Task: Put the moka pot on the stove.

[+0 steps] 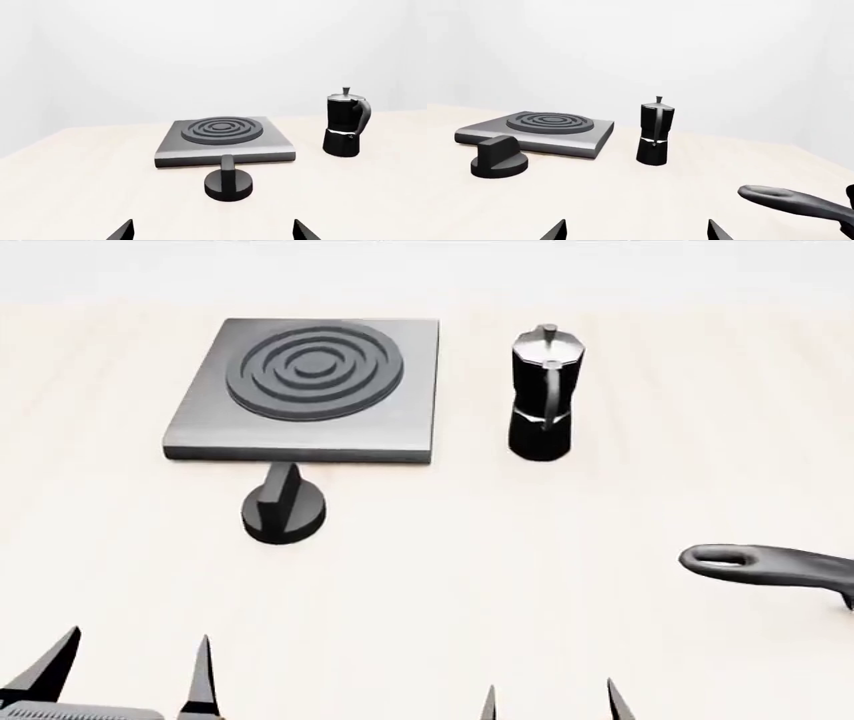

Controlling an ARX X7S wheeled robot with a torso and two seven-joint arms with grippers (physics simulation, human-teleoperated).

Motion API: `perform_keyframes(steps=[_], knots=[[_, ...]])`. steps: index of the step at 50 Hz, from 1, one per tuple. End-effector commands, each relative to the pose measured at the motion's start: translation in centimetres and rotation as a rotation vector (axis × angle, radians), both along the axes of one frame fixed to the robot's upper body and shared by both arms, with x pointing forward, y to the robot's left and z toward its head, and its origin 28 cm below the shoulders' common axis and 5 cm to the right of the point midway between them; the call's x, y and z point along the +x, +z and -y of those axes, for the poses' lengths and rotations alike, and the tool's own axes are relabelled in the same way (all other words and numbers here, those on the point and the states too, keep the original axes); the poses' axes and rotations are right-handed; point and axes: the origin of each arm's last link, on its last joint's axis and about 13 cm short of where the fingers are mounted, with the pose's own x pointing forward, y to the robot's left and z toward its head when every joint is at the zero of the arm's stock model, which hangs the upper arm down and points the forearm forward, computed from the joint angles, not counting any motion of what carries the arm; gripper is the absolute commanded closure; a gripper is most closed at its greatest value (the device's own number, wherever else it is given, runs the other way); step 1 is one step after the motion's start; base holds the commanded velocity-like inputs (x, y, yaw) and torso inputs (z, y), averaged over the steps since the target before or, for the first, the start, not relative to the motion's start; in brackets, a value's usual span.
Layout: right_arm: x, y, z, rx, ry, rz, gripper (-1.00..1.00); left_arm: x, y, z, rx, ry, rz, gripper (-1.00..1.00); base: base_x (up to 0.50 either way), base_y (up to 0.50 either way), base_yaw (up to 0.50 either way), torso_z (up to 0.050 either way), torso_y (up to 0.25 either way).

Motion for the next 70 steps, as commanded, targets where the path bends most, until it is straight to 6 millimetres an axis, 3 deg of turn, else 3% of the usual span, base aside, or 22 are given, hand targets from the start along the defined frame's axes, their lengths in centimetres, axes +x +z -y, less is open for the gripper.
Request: perform_keyframes(steps=[1,70], knots=[[0.05,0.01,-0.04,0.015,0.002,0.0,-1.0,0.21,0.34,-0.18,-0.008,0.002,0.001,-1.0,0.28,0.0,0.0,0.0,0.0],[0.07,0.0,-0.05,0.027,0.023,0.008,-1.0,0.21,0.59,-0.21,-0.012,-0.011,0.003,-1.0,0.28,0.0,0.0,0.0,0.0]])
